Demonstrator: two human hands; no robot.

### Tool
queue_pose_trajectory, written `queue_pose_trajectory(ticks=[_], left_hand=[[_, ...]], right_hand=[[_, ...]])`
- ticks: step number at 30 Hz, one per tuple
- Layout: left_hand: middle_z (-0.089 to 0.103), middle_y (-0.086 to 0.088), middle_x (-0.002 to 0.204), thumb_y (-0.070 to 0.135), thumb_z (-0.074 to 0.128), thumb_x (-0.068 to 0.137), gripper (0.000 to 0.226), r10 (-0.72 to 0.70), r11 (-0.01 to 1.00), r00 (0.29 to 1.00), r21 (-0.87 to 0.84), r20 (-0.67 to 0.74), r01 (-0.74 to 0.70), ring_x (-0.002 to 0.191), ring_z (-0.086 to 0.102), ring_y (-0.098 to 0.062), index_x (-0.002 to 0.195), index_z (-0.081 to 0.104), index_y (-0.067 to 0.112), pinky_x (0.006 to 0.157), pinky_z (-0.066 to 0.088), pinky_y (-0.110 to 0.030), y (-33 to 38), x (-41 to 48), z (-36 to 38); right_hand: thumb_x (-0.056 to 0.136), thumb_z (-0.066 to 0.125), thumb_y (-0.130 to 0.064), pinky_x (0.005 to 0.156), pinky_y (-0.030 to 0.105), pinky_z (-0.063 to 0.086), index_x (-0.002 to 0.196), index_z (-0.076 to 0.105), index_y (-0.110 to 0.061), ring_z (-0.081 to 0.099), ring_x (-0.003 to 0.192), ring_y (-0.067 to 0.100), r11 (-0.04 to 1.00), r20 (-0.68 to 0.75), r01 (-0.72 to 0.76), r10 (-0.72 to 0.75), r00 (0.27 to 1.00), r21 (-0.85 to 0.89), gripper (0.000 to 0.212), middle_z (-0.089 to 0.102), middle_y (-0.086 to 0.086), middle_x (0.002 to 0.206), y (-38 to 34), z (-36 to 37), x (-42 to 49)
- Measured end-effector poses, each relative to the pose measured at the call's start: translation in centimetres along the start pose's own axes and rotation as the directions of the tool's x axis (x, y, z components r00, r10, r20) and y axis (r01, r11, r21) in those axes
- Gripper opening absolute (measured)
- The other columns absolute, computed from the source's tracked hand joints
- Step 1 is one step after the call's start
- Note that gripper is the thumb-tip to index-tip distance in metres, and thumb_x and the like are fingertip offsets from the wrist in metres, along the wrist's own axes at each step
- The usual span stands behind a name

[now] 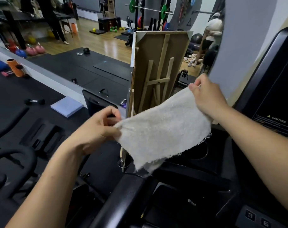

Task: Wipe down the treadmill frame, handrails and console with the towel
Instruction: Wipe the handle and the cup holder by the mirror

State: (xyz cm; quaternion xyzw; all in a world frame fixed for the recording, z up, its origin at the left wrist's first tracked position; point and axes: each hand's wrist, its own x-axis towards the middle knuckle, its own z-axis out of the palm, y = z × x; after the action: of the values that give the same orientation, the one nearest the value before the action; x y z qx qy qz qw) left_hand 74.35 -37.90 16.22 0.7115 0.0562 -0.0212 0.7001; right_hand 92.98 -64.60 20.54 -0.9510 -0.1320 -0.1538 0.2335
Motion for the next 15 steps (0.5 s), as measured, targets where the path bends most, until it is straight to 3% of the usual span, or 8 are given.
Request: queue_pose_trajectory(ticks=[2,4,6,7,8,10,12,15], left_hand=[[0.068,-0.016,0.102,-0.024,0.059,0.076,0.040,-0.162,0.972,0.987,0.171,0.007,0.159,0.070,0.063,-0.021,0.096,0.054,0.009,0.055,0.054,-0.029,-2.4,0.6,1.0],[0.066,-0.009,0.115,-0.011,0.066,0.079,0.038,-0.221,0.896,0.972,0.375,-0.084,0.236,0.088,0.068,-0.027,0.106,0.057,0.015,0.070,0.059,-0.038,-4.7,1.1,1.9],[0.064,0.002,0.118,0.006,0.065,0.084,0.034,-0.162,0.808,0.970,0.541,-0.178,0.235,0.103,0.065,-0.021,0.114,0.059,0.022,0.084,0.053,-0.032,-6.4,1.1,3.1],[0.064,0.005,0.118,0.014,0.065,0.087,0.031,-0.104,0.797,0.974,0.569,-0.203,0.203,0.105,0.062,-0.016,0.116,0.059,0.025,0.085,0.047,-0.026,-7.0,0.9,3.9],[0.064,0.006,0.116,0.021,0.063,0.090,0.028,-0.045,0.799,0.979,0.580,-0.200,0.155,0.105,0.061,-0.013,0.117,0.059,0.026,0.084,0.043,-0.023,-7.6,0.7,4.9],[0.064,0.005,0.113,0.026,0.057,0.094,0.024,0.085,0.790,0.986,0.613,-0.145,0.023,0.103,0.059,-0.013,0.118,0.059,0.022,0.082,0.039,-0.022,-8.5,0.5,6.9],[0.061,0.004,0.118,0.025,0.054,0.098,0.026,0.156,0.787,0.986,0.611,-0.060,-0.087,0.109,0.054,-0.014,0.123,0.056,0.019,0.090,0.039,-0.024,-9.0,0.1,8.7],[0.047,0.009,0.142,0.028,0.053,0.099,0.034,0.217,0.780,0.976,0.601,0.006,-0.177,0.131,0.037,-0.006,0.132,0.049,0.023,0.114,0.030,-0.036,-9.0,-0.3,9.6]], right_hand=[[0.098,0.045,-0.042,0.076,0.041,0.047,0.107,0.050,-0.020,0.054,0.092,0.028,0.985,0.115,0.044,-0.024,0.993,-0.170,0.024,0.059,0.008,0.104,0.4,2.2,-0.3],[0.098,0.045,-0.041,0.090,0.046,0.046,0.120,0.052,-0.020,0.052,0.110,0.031,0.974,0.310,0.109,-0.042,0.950,-0.200,0.032,0.056,0.008,0.121,0.3,5.1,-3.0],[0.099,0.040,-0.039,0.107,0.054,0.031,0.134,0.049,-0.025,0.038,0.132,0.035,0.951,0.552,0.244,-0.103,0.828,-0.188,0.039,0.046,0.003,0.143,-0.6,7.8,-8.4],[0.100,0.035,-0.043,0.114,0.058,0.016,0.139,0.044,-0.032,0.021,0.144,0.033,0.935,0.624,0.328,-0.176,0.761,-0.137,0.042,0.033,-0.004,0.154,-0.8,8.7,-10.9],[0.101,0.030,-0.048,0.116,0.059,0.002,0.142,0.039,-0.040,0.005,0.148,0.028,0.924,0.651,0.375,-0.242,0.719,-0.072,0.043,0.022,-0.012,0.159,-0.7,9.0,-12.4],[0.099,0.022,-0.056,0.117,0.056,-0.006,0.144,0.032,-0.048,-0.003,0.149,0.019,0.903,0.663,0.428,-0.299,0.687,-0.037,0.046,0.014,-0.020,0.159,0.2,9.1,-12.0],[0.094,0.011,-0.063,0.119,0.049,-0.003,0.146,0.026,-0.047,0.003,0.149,0.018,0.860,0.642,0.494,-0.305,0.703,-0.132,0.057,0.014,-0.015,0.161,1.8,9.5,-9.6],[0.097,0.016,-0.057,0.115,0.044,0.014,0.146,0.030,-0.043,0.026,0.142,0.024,0.870,0.525,0.367,-0.154,0.837,-0.330,0.052,0.028,-0.002,0.157,4.3,10.0,-5.2]])
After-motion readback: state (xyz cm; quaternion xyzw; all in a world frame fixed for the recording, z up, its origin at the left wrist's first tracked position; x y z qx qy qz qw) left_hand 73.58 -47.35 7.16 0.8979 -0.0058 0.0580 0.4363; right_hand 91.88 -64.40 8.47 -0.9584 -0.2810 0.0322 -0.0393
